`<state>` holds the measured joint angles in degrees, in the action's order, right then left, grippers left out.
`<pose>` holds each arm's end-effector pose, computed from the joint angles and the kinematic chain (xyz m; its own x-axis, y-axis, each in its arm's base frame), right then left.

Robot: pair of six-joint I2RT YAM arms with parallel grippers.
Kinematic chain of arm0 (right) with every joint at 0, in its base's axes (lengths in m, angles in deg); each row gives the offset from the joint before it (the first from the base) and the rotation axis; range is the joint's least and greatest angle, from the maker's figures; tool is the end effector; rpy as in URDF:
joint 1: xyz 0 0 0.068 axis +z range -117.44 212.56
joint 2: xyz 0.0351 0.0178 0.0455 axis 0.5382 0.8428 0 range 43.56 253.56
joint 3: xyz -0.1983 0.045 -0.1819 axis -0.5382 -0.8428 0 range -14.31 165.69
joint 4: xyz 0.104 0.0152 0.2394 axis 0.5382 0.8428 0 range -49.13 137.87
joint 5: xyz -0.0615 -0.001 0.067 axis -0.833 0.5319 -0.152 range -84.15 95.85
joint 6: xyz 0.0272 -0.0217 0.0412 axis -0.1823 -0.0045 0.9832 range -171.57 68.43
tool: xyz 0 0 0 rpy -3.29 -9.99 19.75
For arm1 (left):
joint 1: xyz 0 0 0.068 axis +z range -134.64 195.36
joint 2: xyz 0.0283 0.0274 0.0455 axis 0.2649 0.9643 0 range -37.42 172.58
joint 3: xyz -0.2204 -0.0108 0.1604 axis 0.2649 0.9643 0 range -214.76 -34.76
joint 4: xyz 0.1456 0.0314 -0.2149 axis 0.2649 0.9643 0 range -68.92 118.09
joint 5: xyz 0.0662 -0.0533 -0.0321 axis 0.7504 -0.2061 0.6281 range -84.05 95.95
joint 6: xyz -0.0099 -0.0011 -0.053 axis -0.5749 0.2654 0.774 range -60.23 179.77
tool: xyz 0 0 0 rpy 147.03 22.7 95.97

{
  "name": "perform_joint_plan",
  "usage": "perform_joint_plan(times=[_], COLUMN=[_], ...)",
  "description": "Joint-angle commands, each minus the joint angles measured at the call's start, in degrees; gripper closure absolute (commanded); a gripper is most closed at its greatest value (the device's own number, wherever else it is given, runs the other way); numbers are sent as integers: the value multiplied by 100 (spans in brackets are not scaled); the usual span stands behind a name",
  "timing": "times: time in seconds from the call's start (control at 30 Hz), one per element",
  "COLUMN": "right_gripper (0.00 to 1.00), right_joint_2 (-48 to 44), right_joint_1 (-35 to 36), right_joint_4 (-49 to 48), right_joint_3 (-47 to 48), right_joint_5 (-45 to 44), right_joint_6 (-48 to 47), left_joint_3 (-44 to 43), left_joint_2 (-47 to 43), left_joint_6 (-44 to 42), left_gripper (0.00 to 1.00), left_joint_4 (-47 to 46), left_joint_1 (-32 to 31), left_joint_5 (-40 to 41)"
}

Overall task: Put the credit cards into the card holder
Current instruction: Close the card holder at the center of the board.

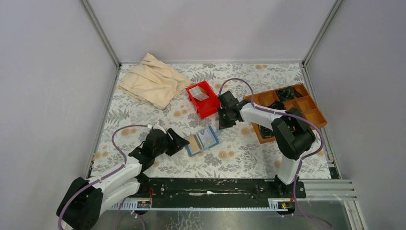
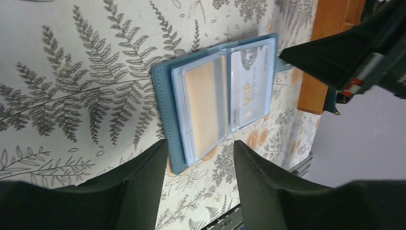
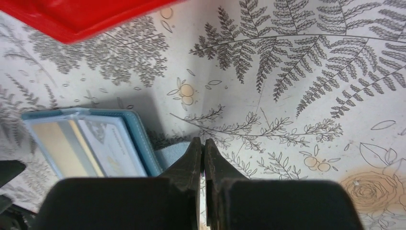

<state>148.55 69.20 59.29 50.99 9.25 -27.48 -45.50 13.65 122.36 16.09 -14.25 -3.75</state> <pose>0.2982 0.2243 0.1652 -0.8754 -0.1431 -0.4618 -0.2886 0.9210 0.2617 0.1438 -0.0885 0.1429 -0.7699 -0.5690 -0.2890 -0.1672 0.6169 -0.7690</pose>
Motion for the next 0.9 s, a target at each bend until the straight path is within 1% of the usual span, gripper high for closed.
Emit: perform_joint_plan(times=[0.0, 0.1, 0.23, 0.4, 0.5, 0.7, 0.77, 0.87], right_gripper=[100, 100, 100, 100, 100, 100, 100, 100], right_joint_2=[-564, -584, -638, -752, -850, -1397, -1565, -1611], right_joint_1=[2, 5, 3, 1, -4, -158, -189, -192], right_joint_4=[245, 454, 621, 540, 607, 396, 161, 127], right_joint_3=[489, 732, 885, 978, 1083, 834, 578, 444], right_joint_5=[-105, -44, -109, -160, -451, -1367, -1528, -1615], right_joint_6=[119, 100, 200, 680, 1024, 2210, 2735, 3390], left_joint_3=[84, 206, 421, 621, 682, 701, 673, 663], left_joint_2=[22, 159, 331, 340, 349, 500, 620, 836], left_joint_6=[-15, 0, 157, 321, 386, 563, 643, 802], left_gripper=[40, 39, 39, 39, 39, 39, 39, 39], left_joint_4=[163, -49, -614, -1095, -1303, -1818, -2085, -2497], left_joint_1=[-142, -222, -351, -477, -509, -627, -691, -849], left_joint_5=[399, 439, 457, 548, 617, 886, 960, 1077])
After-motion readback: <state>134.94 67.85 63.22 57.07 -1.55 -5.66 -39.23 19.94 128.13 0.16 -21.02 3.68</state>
